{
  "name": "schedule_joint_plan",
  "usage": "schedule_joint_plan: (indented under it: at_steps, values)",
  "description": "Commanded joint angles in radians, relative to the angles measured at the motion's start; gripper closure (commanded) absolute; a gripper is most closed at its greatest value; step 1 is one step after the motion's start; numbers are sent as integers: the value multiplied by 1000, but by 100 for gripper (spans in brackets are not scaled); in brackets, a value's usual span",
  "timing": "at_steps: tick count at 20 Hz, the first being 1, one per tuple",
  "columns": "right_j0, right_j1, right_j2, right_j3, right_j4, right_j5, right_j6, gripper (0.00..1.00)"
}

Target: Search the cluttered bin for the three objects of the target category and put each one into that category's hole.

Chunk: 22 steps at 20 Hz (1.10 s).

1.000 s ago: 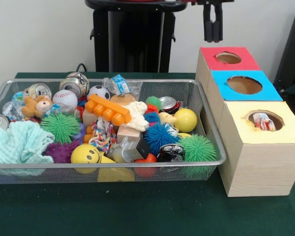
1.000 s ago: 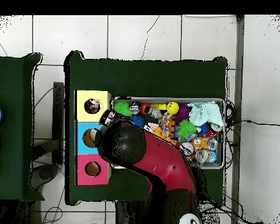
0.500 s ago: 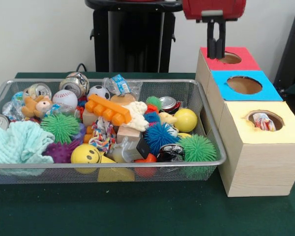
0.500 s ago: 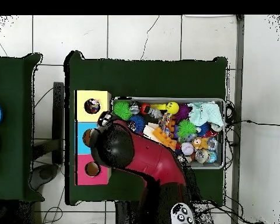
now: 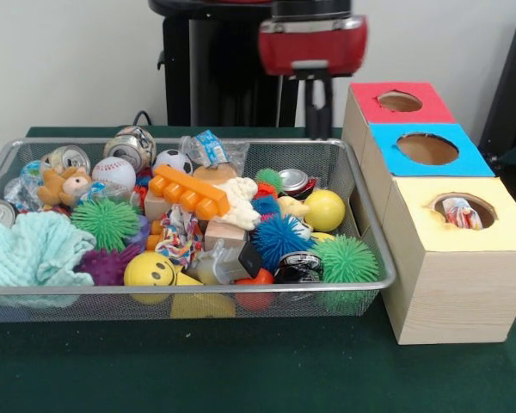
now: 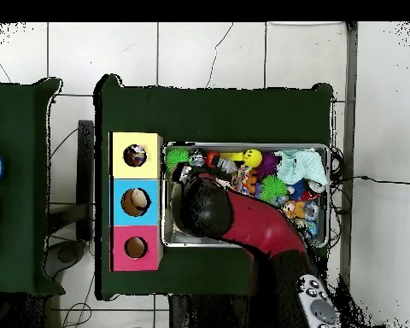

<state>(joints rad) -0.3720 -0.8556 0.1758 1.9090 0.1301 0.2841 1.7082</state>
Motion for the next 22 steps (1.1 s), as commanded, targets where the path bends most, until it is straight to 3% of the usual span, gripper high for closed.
schedule_joint_plan:
  at_steps: [1,11,22]
  values:
    - [-167,56,172,94,-154,14,-141,100]
    - [-285,184,253,66,-338,-83,-64,100]
    - [-284,308,205,21,-441,-183,44,100]
